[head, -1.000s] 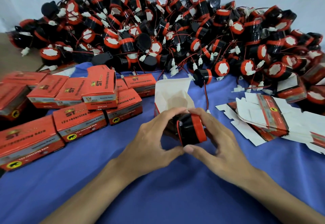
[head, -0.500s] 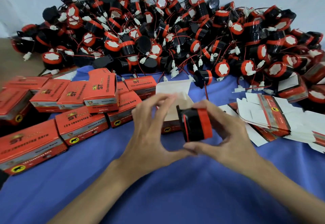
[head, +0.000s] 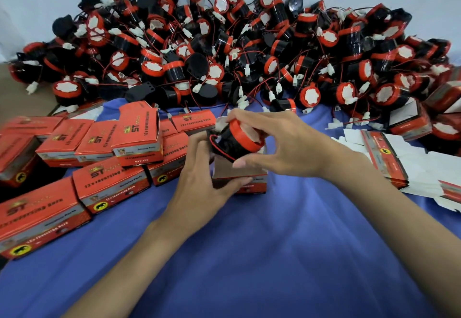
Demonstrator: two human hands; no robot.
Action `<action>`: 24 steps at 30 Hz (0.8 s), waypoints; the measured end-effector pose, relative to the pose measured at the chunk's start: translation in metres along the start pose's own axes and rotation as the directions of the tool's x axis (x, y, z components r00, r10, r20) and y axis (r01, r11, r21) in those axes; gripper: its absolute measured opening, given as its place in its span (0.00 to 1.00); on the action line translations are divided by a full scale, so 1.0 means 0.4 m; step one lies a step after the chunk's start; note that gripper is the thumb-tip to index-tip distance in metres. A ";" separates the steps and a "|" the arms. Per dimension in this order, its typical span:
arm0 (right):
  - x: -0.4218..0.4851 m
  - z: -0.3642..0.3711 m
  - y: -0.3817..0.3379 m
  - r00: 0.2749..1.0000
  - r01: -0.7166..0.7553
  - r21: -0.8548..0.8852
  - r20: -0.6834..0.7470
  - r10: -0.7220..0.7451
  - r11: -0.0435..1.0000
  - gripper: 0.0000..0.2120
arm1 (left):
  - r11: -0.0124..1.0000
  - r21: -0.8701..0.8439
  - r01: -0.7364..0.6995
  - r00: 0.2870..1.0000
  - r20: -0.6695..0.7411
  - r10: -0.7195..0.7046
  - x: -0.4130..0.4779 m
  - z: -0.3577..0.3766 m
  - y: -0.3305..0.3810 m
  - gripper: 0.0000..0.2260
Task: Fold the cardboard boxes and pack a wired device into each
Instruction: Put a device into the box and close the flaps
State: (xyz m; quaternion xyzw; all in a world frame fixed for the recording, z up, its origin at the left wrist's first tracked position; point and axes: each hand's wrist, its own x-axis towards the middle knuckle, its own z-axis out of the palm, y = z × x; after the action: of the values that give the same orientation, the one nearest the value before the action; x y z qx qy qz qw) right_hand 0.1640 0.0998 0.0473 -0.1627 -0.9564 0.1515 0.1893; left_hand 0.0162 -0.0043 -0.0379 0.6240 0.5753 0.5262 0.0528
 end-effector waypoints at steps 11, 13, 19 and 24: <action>-0.007 0.019 -0.007 0.976 -0.042 -0.380 0.181 0.119 0.924 0.23 | 0.999 0.036 0.016 0.995 -0.097 -0.012 -0.001 -0.001 -0.012 0.27; -0.005 0.019 -0.006 0.974 -0.051 -0.388 0.184 0.132 0.920 0.26 | 0.999 0.029 0.017 0.996 -0.092 -0.014 0.000 -0.001 -0.011 0.26; -0.015 0.023 -0.003 0.963 0.034 -0.452 0.253 0.092 0.891 0.28 | 0.999 0.007 0.044 0.995 -0.085 -0.043 -0.002 -0.001 -0.013 0.24; -0.022 0.049 -0.020 0.981 0.005 -0.479 0.172 0.088 0.878 0.25 | 1.000 0.004 0.021 0.997 -0.074 -0.020 0.001 -0.003 -0.004 0.24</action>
State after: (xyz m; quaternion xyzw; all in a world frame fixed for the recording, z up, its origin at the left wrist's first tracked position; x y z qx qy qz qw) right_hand 0.1617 0.0847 0.0302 -0.2098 -0.9740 -0.0701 0.0484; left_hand 0.0141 -0.0041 -0.0383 0.5982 0.5844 0.5472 0.0353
